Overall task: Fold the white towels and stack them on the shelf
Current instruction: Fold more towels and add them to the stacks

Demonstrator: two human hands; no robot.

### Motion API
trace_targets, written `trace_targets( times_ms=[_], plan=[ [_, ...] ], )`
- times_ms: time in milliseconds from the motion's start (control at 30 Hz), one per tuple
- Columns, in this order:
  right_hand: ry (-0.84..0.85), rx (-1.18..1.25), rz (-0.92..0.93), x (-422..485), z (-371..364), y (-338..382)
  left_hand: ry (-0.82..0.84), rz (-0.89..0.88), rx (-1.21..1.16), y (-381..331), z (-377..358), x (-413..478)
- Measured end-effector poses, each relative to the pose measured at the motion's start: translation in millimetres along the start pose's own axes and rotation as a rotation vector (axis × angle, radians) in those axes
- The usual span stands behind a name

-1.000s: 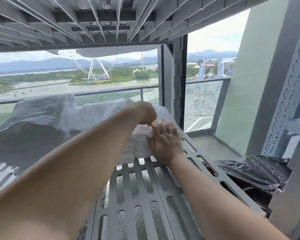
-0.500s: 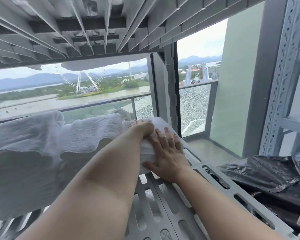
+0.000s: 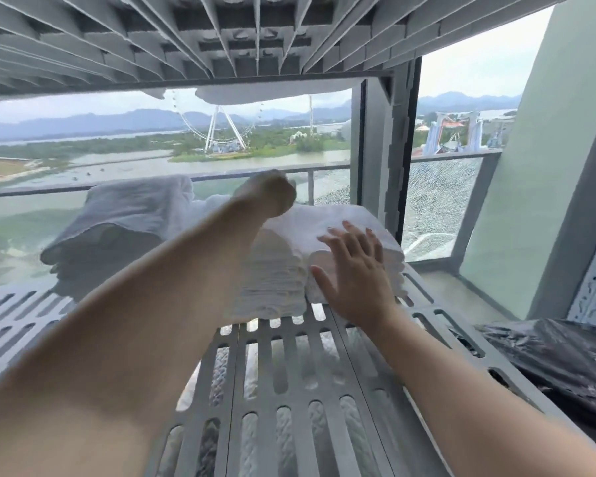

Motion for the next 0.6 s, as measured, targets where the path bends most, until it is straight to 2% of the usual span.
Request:
trace_targets(
  times_ms=[133, 333, 433, 467, 600],
  plan=[
    [-0.073, 0.284, -0.253, 37.3, 4.7, 27.7, -0.099, 0.005, 0.104, 41.7, 18.0, -2.1],
    [0.194, 0.440, -0.314, 119.3, -7.9, 63.7, -0.022, -0.113, 0.276, 68.9, 5.2, -24.3],
    [0.462, 0.366, -0.317, 132.7, -31.4, 65.3, 0.037, -0.120, 0.251, 72.2, -4.0, -24.4],
    [0.503, 0.317, -0.313, 128.3, -38.5, 61.6, 0.042, -0.134, 0.267, 72.9, -6.6, -25.4],
    [0.403, 0.162, -0.278, 94.6, -52.6, 41.0, 0.064, -0.154, 0.375, 72.5, -6.8, -24.6]
  ],
)
Point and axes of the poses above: each hand's wrist, its own x-axis towards the middle knuckle, its own z-axis out of the back of the hand, y = z × x, the point moved 3 cm from there along x, towards the middle knuckle, and after that the axes turned 7 degrees about z, right-handed, at the moved point
